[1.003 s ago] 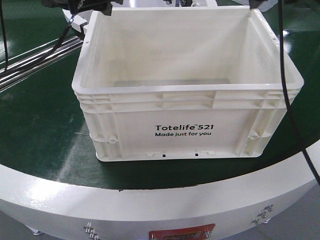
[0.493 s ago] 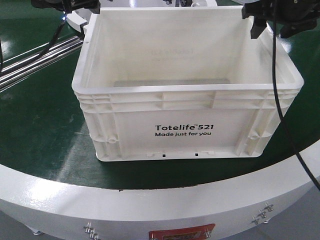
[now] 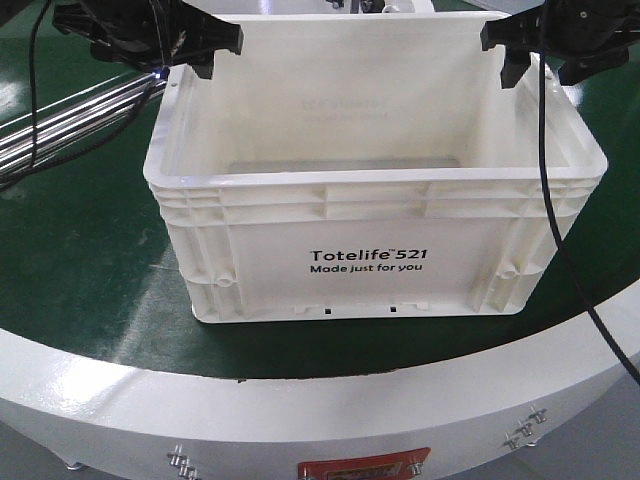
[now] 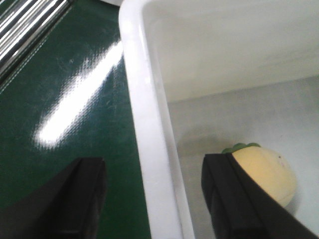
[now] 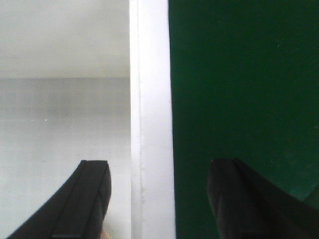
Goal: Place moving items into box and shelve
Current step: 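Move both grippers to the tote's side rims and grip them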
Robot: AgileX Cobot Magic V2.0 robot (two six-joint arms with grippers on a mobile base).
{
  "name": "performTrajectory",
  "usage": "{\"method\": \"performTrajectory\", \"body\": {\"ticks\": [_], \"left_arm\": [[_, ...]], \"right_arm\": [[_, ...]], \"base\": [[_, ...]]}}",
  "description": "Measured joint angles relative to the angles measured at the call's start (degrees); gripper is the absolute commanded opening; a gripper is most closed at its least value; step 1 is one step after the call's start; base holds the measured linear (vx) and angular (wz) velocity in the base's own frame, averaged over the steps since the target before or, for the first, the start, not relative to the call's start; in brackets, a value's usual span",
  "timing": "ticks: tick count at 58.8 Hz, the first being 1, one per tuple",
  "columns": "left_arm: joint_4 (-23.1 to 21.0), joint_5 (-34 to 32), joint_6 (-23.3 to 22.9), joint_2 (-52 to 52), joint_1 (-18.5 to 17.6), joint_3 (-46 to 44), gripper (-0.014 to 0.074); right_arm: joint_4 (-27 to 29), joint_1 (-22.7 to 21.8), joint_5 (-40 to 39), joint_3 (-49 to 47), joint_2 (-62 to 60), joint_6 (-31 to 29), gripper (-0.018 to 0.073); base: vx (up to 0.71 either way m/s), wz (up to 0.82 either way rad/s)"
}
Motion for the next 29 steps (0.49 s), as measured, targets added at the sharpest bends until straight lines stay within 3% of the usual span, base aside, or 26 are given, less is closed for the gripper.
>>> {"method": "performTrajectory", "body": {"ticks": [29], "left_arm": [[-0.19, 1.65, 0.04, 1.01, 0.11, 0.00, 0.0512]], "right_arm": [[0.57, -0.04, 0.00, 0.00, 3.07, 0.00, 0.0408]], "base": [[0.00, 0.00]]}}
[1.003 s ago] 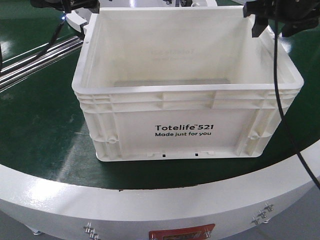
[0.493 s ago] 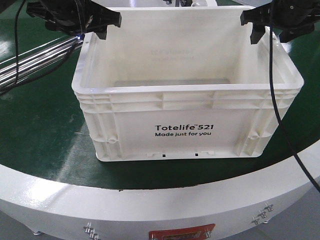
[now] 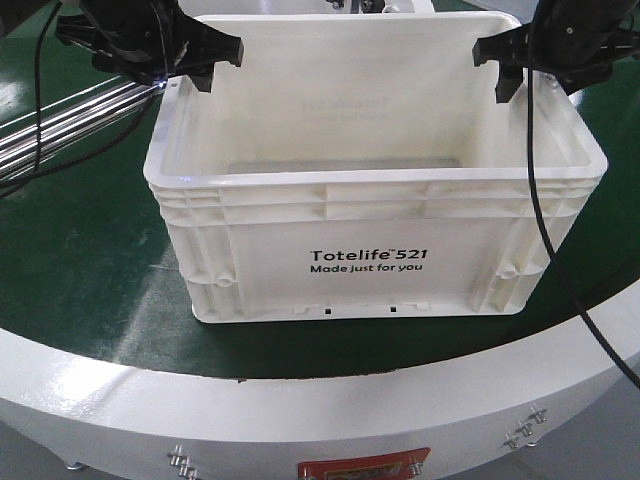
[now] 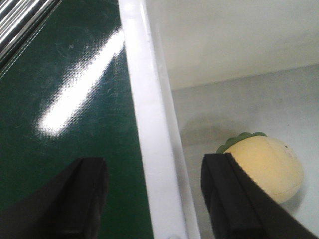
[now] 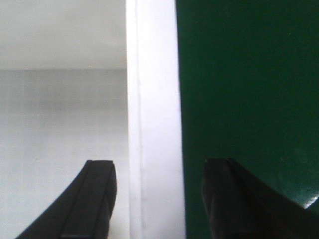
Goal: Place moving items into box and shelve
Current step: 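Move both grippers to the tote's side rims and grip them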
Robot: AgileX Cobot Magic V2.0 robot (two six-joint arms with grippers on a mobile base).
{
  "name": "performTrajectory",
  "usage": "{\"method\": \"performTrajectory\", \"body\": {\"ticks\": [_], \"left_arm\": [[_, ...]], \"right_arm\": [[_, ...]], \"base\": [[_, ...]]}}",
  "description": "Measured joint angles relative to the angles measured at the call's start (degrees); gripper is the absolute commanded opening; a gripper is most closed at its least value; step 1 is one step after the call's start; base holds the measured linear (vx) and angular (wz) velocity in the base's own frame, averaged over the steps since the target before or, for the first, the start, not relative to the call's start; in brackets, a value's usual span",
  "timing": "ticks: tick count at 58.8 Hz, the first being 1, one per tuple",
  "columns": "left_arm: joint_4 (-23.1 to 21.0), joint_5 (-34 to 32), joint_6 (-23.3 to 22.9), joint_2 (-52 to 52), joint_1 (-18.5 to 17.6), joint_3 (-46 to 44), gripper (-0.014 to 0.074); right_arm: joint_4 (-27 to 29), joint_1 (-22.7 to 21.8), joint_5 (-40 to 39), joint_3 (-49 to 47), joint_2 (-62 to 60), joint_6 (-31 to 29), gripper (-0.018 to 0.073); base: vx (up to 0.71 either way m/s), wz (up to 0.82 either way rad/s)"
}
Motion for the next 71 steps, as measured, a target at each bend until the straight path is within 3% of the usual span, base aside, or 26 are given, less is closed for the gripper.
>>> {"method": "performTrajectory", "body": {"ticks": [12, 33, 52, 63, 71], "left_arm": [[-0.11, 0.84, 0.00, 1.61, 0.30, 0.00, 0.0497], [-2.65, 0.71, 0.00, 1.68, 0.47, 0.00, 0.0393], [-4.01, -0.61, 0.24, 1.68, 0.47, 0.00, 0.0385], [-4.60, -0.88, 0.24, 1.68, 0.47, 0.00, 0.0318], [-4.41, -0.76, 0.24, 1.68, 0.53, 0.00, 0.0198]], "right_arm": [[0.29, -0.02, 0.00, 0.05, 0.24, 0.00, 0.0400], [0.24, -0.02, 0.00, 0.05, 0.24, 0.00, 0.0400], [-1.07, -0.02, 0.00, 0.05, -0.71, -0.23, 0.0393], [-0.47, -0.02, 0.00, 0.05, -1.07, -0.23, 0.0283], [0.23, 0.03, -0.06, 0.05, -1.07, -0.23, 0.0150]], "base": [[0.00, 0.00], [0.00, 0.00], [0.00, 0.00], [0.00, 0.00], [0.00, 0.00]]}}
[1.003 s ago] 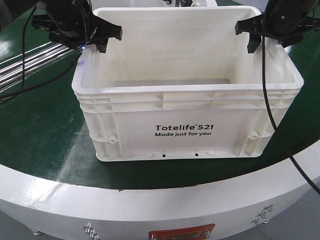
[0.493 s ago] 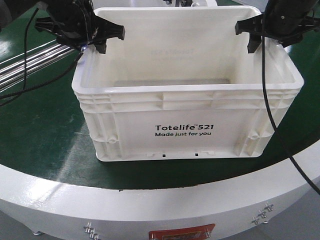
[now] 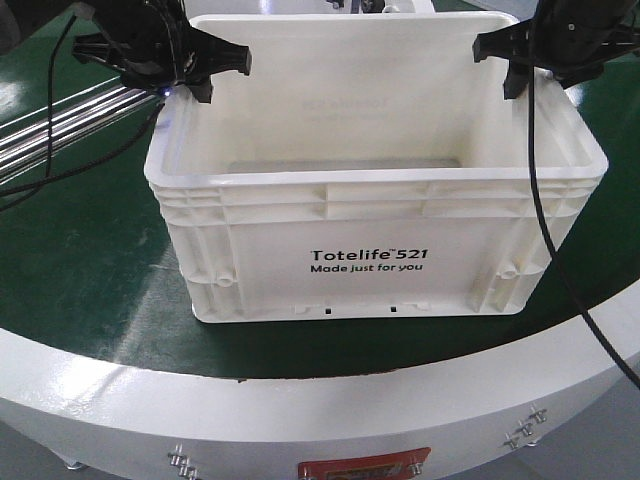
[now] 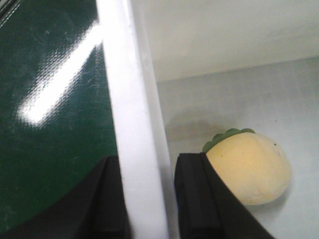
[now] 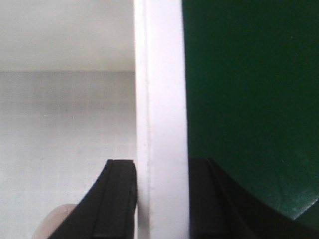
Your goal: Place moving items into box and shelve
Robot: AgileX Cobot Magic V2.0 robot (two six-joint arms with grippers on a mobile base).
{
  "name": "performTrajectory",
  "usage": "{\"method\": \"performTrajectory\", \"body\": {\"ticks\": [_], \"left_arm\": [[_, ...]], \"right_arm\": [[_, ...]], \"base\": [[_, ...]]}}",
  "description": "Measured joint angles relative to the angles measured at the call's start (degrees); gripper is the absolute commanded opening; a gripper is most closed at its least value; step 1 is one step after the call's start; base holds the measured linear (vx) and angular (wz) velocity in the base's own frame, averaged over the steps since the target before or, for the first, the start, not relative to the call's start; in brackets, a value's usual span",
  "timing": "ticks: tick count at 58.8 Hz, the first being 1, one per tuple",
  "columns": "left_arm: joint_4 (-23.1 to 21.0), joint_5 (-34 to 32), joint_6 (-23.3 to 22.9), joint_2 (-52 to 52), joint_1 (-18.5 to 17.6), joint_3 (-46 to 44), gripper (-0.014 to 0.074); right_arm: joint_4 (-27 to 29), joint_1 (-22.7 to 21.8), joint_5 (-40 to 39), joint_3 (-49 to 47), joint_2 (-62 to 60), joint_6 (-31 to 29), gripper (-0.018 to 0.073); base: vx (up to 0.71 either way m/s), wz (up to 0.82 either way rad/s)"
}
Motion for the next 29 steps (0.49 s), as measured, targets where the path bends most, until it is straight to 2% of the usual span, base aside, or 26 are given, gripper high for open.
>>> {"method": "performTrajectory", "body": {"ticks": [10, 12, 29], "left_arm": [[-0.10, 0.00, 1.04, 0.00, 0.01, 0.00, 0.0020], [-0.10, 0.00, 1.50, 0.00, 0.01, 0.00, -0.0008], [-0.21, 0.00, 2.60, 0.00, 0.01, 0.00, -0.0008]], "right_arm": [[0.20, 0.00, 0.00, 0.00, 0.00, 0.00, -0.0006], [0.20, 0.00, 0.00, 0.00, 0.00, 0.00, -0.0014], [0.20, 0.00, 0.00, 0.00, 0.00, 0.00, -0.0008]], "base": [[0.00, 0.00], [0.00, 0.00], [0.00, 0.00]]}}
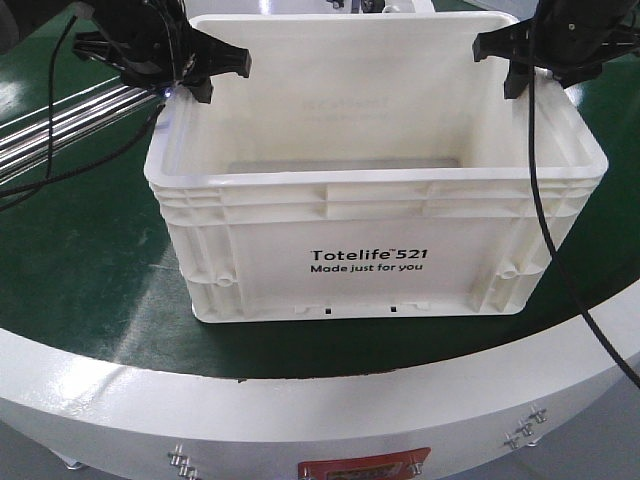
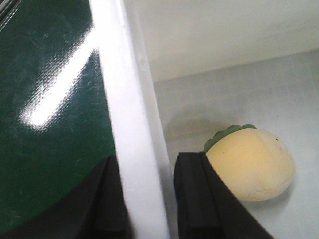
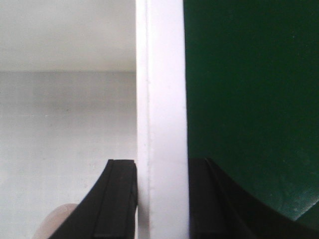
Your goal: Place moving items into box and shelve
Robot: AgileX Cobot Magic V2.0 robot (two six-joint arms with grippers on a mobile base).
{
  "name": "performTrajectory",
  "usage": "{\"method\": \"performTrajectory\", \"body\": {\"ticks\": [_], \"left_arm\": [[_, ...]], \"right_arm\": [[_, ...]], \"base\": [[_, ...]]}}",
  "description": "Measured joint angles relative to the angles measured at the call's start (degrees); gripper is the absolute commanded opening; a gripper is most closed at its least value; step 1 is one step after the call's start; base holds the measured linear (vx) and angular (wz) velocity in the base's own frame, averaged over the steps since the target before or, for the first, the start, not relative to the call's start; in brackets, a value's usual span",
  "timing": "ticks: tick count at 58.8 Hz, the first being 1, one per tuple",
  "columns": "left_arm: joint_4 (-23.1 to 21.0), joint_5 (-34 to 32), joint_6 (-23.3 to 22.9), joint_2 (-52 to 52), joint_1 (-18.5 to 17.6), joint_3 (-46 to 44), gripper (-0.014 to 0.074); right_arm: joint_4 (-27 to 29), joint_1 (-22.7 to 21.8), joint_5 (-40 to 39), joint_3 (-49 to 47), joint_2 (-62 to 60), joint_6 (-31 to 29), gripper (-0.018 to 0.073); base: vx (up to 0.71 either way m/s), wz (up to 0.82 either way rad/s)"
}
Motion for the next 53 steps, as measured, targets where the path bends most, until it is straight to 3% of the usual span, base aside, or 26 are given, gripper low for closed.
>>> {"method": "performTrajectory", "body": {"ticks": [15, 37, 53], "left_arm": [[0.00, 0.10, 0.00, 0.00, 0.00, 0.00, 0.0033], [0.00, 0.12, 0.16, 0.00, 0.00, 0.00, 0.0277], [0.06, 0.12, 0.82, 0.00, 0.00, 0.00, 0.0313]], "right_arm": [[0.28, -0.05, 0.00, 0.00, 0.00, -0.36, 0.0031], [1.10, -0.09, 0.00, 0.00, 0.00, -1.48, 0.0274], [1.10, -0.09, 0.00, 0.00, 0.17, -1.48, 0.0292]], "base": [[0.00, 0.00], [0.00, 0.00], [0.00, 0.00]]}}
